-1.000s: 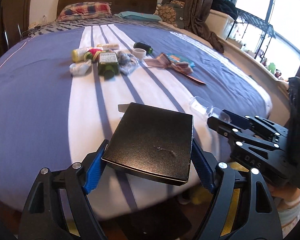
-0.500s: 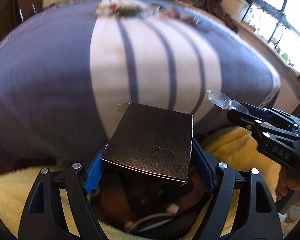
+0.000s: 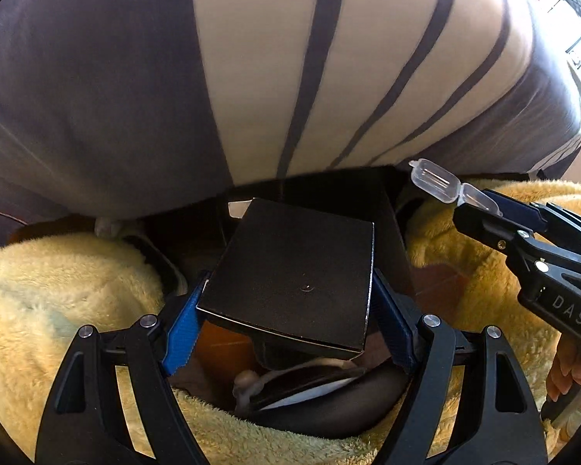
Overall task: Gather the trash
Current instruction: 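Lower both held items into the floor bin and open both tools, then move both open tools back over the items on the bed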
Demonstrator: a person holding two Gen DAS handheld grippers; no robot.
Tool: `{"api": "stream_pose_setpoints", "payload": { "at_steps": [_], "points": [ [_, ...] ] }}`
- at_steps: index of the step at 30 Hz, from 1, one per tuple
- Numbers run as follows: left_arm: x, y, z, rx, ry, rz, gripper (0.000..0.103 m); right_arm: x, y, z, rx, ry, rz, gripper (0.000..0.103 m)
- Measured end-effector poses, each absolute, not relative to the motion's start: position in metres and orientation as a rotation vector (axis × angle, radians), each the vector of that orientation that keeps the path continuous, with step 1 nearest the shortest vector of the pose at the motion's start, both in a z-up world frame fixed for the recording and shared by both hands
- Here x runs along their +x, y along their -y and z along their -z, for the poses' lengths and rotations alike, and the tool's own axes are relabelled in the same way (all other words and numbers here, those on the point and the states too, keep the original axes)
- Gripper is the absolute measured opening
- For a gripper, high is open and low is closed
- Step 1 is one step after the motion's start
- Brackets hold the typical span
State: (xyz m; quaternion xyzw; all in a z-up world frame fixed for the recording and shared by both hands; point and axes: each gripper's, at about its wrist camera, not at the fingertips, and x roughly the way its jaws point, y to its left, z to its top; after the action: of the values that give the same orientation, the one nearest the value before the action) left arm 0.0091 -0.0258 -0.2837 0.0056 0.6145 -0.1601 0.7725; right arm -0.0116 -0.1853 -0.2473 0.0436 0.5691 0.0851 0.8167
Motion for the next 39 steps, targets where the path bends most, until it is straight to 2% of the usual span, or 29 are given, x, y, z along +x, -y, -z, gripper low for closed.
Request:
{"api": "stream_pose_setpoints", "payload": {
  "at_steps": [9,13,18,23,25,34,39],
  "points": [
    [0.015,0.032,0.300,0.006,-1.390,0.381,0.079,0.003,0.194,0.259,0.150,-1.259,-0.205,0.041],
    [0.015,0.029,0.299,0.002,-1.375,0.374,0.092,0.003,0.192,0.258,0.153,-1.244,-0.186,0.055],
    [0.015,0.029,0.287,0.014,-1.344,0.358,0.094,0.001,0.194,0.245,0.166,-1.199,-0.176,0.063],
    [0.017,0.026,0.244,0.016,-1.225,0.365,0.095,-0.002,0.207,0.195,0.152,-1.019,-0.135,0.077],
    [0.018,0.022,0.225,0.008,-1.170,0.361,0.095,-0.002,0.215,0.170,0.137,-0.935,-0.112,0.079],
    [0.053,0.010,0.132,0.025,-0.903,0.299,0.095,0.030,0.244,0.103,0.074,-0.736,-0.033,0.082],
    [0.091,0.008,0.117,0.012,-0.856,0.258,0.095,0.069,0.267,0.099,0.106,-0.738,0.004,0.082]
  ]
}}
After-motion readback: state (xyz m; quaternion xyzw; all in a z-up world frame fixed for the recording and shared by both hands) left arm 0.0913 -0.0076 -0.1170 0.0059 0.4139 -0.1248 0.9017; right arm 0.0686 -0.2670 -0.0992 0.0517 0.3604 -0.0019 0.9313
